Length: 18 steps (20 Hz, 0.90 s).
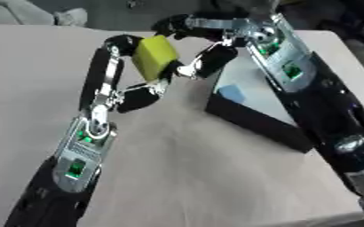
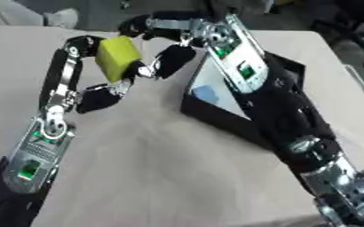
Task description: Pick up the objects with one hand, pass them to the other hand, and then place them into the box on the other side of the table.
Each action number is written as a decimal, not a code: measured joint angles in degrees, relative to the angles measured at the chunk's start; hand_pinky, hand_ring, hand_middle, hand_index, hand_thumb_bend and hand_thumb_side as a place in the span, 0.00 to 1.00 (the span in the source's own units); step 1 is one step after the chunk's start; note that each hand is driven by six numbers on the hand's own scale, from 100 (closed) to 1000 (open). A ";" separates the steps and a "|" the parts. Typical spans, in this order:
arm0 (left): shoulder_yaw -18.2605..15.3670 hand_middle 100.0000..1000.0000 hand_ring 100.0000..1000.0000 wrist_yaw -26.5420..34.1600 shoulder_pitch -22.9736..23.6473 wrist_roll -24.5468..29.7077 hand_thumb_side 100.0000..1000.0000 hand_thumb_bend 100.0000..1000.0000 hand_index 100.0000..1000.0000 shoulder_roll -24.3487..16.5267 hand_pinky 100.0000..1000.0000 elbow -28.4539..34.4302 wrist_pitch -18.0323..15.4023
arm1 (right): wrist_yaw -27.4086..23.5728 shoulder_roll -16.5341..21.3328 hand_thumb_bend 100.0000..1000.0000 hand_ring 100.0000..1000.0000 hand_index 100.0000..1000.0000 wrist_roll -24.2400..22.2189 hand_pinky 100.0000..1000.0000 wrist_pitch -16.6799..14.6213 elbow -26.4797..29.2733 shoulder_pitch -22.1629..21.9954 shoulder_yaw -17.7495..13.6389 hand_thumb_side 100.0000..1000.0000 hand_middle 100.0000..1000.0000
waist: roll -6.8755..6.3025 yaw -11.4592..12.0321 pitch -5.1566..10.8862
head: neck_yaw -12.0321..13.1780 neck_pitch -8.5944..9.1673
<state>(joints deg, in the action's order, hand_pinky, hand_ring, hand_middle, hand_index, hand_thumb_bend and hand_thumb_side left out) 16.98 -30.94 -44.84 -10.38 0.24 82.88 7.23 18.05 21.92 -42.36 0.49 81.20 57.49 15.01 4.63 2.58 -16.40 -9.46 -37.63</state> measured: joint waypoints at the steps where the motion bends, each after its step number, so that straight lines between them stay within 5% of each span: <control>1: 0.00 0.50 0.57 -0.01 0.00 0.10 0.00 0.00 0.59 0.01 0.80 0.00 -0.01 | -0.12 0.00 0.00 1.00 0.61 0.01 0.98 -0.01 -0.01 -0.02 -0.06 0.11 1.00 | 0.00 0.00 0.00 | 0.01 0.00; 4: 0.00 0.54 0.61 -0.07 -0.01 0.59 0.00 0.07 0.69 0.05 0.84 0.00 0.12 | -0.17 0.01 0.00 1.00 0.59 0.15 0.98 -0.09 -0.01 -0.03 -0.09 0.11 0.99 | 0.00 0.00 0.00 | 0.07 0.02; 6: 0.00 0.64 0.69 -0.54 -0.12 1.62 0.07 0.29 0.83 0.06 0.88 -0.03 0.23 | -0.17 0.05 0.00 1.00 0.58 0.28 0.98 -0.21 -0.01 -0.05 -0.09 0.12 0.99 | 0.00 0.00 0.00 | 0.10 0.02; 9: -0.23 0.67 0.72 -3.02 -0.51 4.38 0.18 0.51 0.88 -0.01 0.89 -0.11 0.72 | -0.17 0.34 0.00 1.00 0.58 0.29 0.97 -0.30 0.01 -0.08 -0.08 0.12 0.98 | 0.00 -0.02 0.00 | 0.13 0.03; 18: -0.67 0.70 0.75 -10.15 -0.67 8.25 0.31 0.59 0.91 0.02 0.91 -0.06 3.16 | -0.17 0.56 0.00 1.00 0.56 -0.29 0.96 0.26 0.05 -0.34 0.23 0.13 0.96 | 0.00 -0.12 0.00 | 0.22 0.03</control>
<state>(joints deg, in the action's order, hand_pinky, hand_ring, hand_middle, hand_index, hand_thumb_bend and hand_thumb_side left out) 16.31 -41.09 -45.50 -2.13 0.26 82.82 10.39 17.88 22.48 -42.66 0.76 81.25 57.15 15.24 4.63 2.45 -16.40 -9.24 -37.60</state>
